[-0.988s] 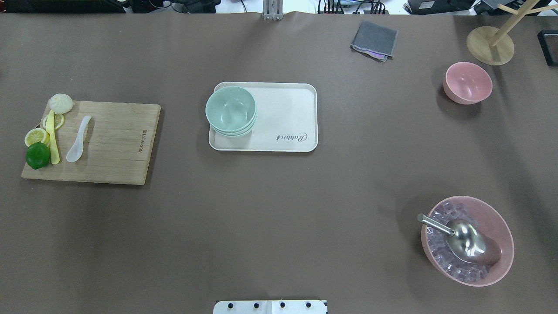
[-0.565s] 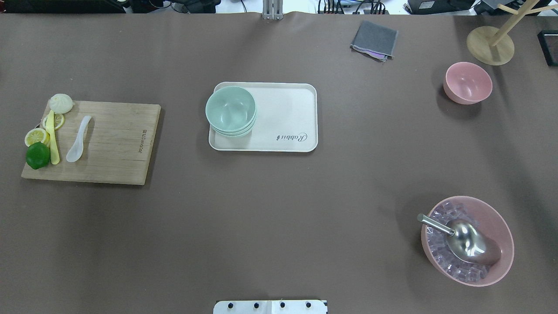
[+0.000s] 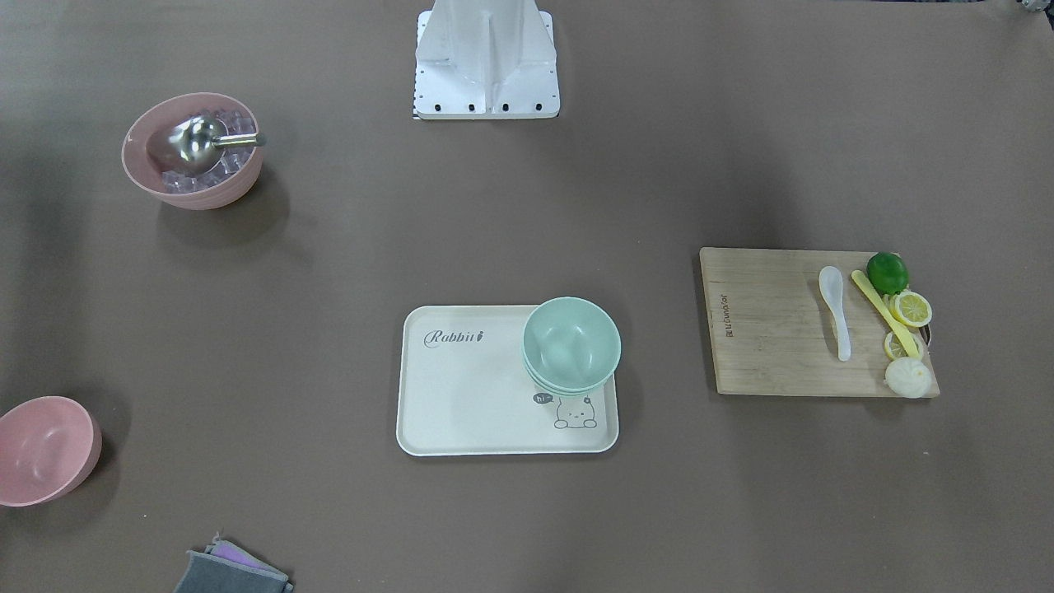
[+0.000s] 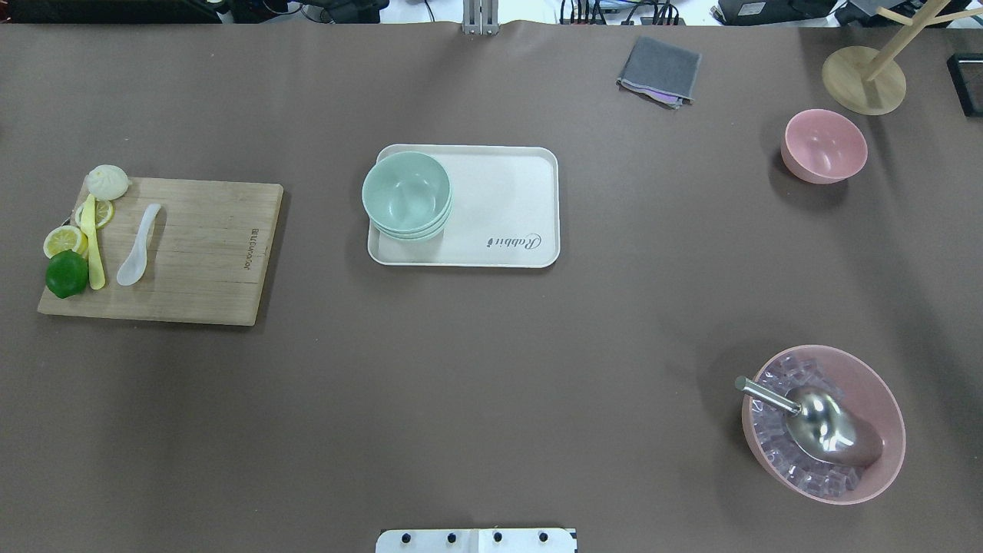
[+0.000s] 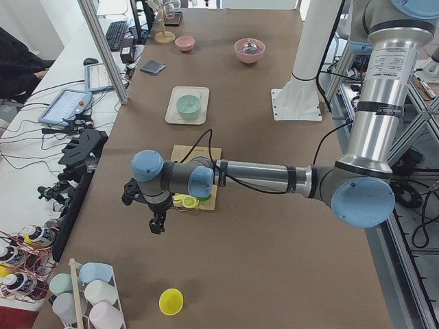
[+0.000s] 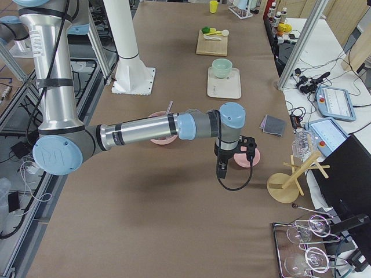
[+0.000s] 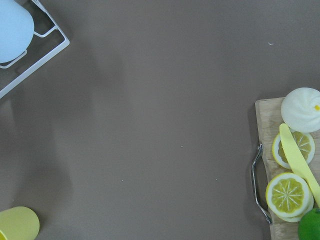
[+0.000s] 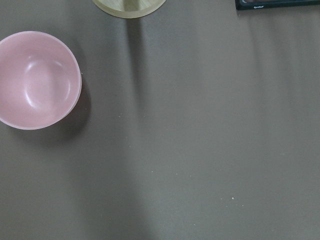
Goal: Stack pink bowl on green and place spoon
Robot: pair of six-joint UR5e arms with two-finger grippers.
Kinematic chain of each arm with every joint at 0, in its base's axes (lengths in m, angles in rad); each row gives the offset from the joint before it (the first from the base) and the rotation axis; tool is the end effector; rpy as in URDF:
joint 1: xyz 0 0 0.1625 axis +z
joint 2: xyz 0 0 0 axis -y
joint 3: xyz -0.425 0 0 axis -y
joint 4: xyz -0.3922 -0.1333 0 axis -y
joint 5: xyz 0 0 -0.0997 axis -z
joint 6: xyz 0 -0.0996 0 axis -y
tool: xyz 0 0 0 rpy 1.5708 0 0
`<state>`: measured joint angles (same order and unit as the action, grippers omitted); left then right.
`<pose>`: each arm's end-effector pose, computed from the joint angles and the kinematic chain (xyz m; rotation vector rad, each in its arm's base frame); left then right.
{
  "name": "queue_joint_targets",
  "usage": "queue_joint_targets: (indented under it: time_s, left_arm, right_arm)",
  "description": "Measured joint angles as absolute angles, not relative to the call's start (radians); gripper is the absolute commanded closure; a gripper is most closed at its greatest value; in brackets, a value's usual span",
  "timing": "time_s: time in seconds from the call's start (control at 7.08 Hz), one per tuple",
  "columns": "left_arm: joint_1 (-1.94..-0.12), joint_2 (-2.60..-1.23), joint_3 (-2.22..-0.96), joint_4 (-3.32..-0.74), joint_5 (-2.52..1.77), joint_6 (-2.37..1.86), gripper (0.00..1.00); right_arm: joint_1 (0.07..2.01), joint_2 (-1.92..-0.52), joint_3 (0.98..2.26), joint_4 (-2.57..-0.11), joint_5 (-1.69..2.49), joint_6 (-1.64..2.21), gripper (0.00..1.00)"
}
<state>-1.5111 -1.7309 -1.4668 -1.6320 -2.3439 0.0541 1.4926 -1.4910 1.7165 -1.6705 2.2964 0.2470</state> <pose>-0.0298 -0.5695 0.6192 0.1094 0.7732 0.1533 0.0260 -0.5281 0.5599 0.0013 -0.7349 0.1155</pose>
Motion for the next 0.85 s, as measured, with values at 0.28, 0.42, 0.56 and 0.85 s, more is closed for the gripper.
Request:
queue_joint_targets:
  time_s: [0.28,0.42,0.56,0.85]
  left_arm:
    - [-1.507,-1.731,-1.467,-1.632,-2.344,0.055,0.02]
    - [-1.506,-1.733,-1.47,-1.632,-2.343,0.054,0.02]
    - [-1.503,-1.736,-1.474,-1.631,-2.344,0.053,0.02]
    - [-1.492,-1.749,-1.479,-1.651,-2.344,0.051,0.02]
  right_arm:
    - [1.493,-1.49,1.717,-1.67,2.298,0.247,0.0]
    - [1.493,-1.49,1.716,-1.671,2.302,0.247,0.0]
    - [1.493,-1.49,1.716,-1.671,2.303,0.247,0.0]
    - [1.492,-1.488,1.716,-1.671,2.304,0.247,0.0]
